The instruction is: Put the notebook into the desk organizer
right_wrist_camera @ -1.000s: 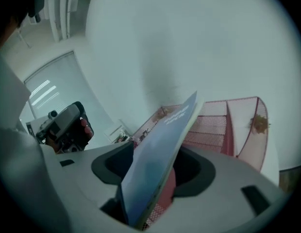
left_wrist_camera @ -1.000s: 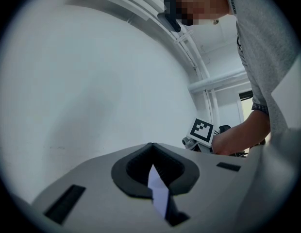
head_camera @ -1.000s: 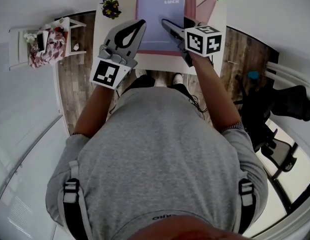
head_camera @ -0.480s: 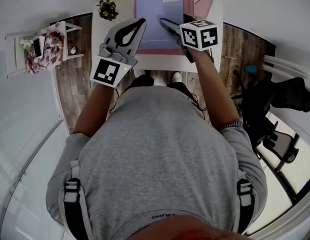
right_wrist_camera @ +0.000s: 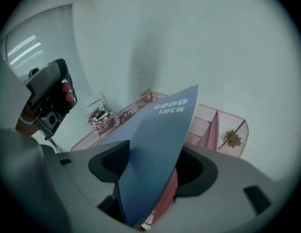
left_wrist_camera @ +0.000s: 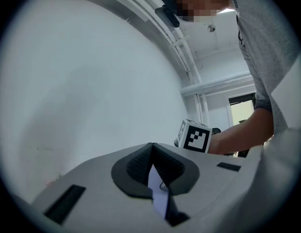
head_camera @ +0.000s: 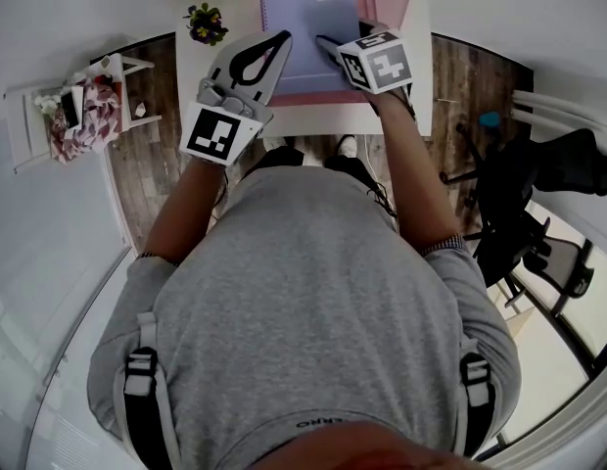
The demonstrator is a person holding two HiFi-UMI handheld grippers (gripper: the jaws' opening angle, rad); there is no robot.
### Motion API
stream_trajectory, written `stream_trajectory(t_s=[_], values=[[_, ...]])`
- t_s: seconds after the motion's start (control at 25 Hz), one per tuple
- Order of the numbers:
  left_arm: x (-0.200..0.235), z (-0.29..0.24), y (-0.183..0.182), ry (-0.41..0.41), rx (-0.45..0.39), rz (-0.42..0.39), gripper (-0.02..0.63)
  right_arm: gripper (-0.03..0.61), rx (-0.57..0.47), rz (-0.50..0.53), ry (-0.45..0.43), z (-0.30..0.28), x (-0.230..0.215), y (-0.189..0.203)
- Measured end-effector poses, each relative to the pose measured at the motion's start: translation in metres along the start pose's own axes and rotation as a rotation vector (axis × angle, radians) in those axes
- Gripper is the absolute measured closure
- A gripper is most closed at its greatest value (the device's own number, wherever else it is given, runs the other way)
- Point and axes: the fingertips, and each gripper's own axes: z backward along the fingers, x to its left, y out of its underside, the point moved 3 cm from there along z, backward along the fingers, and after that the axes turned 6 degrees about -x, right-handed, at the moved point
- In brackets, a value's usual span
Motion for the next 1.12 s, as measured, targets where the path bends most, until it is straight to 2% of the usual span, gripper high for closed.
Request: stream_trajectory(t_s=[0.16, 0.24, 0.32, 0.36, 0.48, 0.6, 0.76, 0.84, 0.92, 1.0, 1.12], values=[[0.000, 0.000, -0.001, 0.018, -0.004, 0.004, 0.595, 0.270, 0.028, 0.019, 0.028, -0.002, 0.000, 0.007], [-0.001, 0.001, -0.001, 0.023, -0.006, 0.005, 0.595, 0.267, 0.059, 0.074, 0.069, -0.004, -0.002, 0.010], [-0.001, 0.003, -0.002, 0.025, -0.006, 0.005, 0.595, 0.216, 0.113, 0.131, 0.102, -0.006, -0.002, 0.016], [-0.001, 0.003, -0.002, 0.026, -0.005, 0.005, 0.595, 0.212, 0.129, 0.137, 0.107, -0.008, -0.003, 0.019], [-0.001, 0.005, -0.001, 0.025, 0.000, 0.008, 0.595, 0.195, 0.142, 0.138, 0.131, -0.008, -0.005, 0.024], [-0.001, 0.007, -0.001, 0.023, 0.000, 0.006, 0.595, 0.156, 0.141, 0.199, 0.183, -0.006, -0.009, 0.020], [-0.001, 0.007, 0.000, 0.020, 0.004, 0.010, 0.595, 0.156, 0.145, 0.234, 0.199, -0.002, -0.012, 0.016], [-0.001, 0.007, -0.001, 0.018, 0.006, 0.011, 0.595, 0.156, 0.108, 0.232, 0.192, 0.005, -0.013, 0.011], [0.000, 0.006, -0.002, 0.015, 0.005, 0.012, 0.595, 0.158, 0.028, 0.200, 0.166, 0.018, -0.011, 0.000], [-0.001, 0.006, -0.003, 0.013, 0.007, 0.013, 0.595, 0.164, -0.090, 0.140, 0.110, 0.036, -0.008, -0.014], [-0.003, 0.007, -0.002, 0.019, 0.032, -0.004, 0.595, 0.166, -0.326, -0.016, -0.026, 0.068, -0.004, -0.036]])
